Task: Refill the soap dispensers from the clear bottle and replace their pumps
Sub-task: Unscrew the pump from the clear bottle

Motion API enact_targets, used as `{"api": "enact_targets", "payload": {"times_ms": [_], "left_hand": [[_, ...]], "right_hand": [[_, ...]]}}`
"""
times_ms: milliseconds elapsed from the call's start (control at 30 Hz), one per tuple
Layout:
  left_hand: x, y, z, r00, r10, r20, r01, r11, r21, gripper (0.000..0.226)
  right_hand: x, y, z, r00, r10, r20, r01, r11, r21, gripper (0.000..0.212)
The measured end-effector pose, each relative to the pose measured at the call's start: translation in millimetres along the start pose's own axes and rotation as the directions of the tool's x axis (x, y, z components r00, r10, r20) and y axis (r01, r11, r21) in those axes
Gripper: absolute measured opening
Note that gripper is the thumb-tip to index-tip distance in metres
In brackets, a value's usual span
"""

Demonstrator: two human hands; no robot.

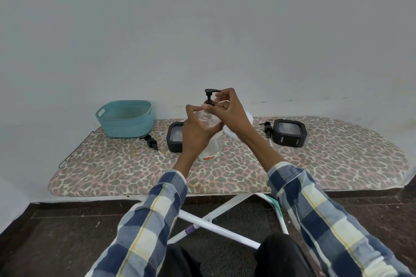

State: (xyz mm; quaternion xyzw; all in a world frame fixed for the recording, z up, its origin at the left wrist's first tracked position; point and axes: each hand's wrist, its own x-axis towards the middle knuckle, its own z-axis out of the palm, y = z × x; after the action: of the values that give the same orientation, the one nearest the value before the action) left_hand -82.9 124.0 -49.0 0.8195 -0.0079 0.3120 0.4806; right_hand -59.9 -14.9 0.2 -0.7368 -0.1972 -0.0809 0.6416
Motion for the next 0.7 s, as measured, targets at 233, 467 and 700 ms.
{"api": "enact_targets", "payload": {"times_ms": [233, 467, 700], "left_hand": [[0.8, -0.6, -0.8, 0.999, -0.013, -0.03, 0.012, 1.0, -0.017, 0.079], [-0.6, -1.7, 3.4, 0.999, 0.005, -0.046, -0.005, 1.0, 0.003, 0.08], [-0.1, -2.7, 2.9, 0.999, -0.004, -0.049, 0.003, 1.0, -0.031, 0.079]], "right_hand": [[4.6, 12.8, 7.6, 0.99, -0.132, -0.041, 0.131, 0.991, -0.034, 0.019], [2.0, 8.7, 1.5, 0.997, -0.052, -0.052, 0.055, 0.998, 0.044, 0.045], [0.4, 11.8, 6.6, 0.987, -0.155, -0.046, 0.153, 0.987, -0.04, 0.027]]}}
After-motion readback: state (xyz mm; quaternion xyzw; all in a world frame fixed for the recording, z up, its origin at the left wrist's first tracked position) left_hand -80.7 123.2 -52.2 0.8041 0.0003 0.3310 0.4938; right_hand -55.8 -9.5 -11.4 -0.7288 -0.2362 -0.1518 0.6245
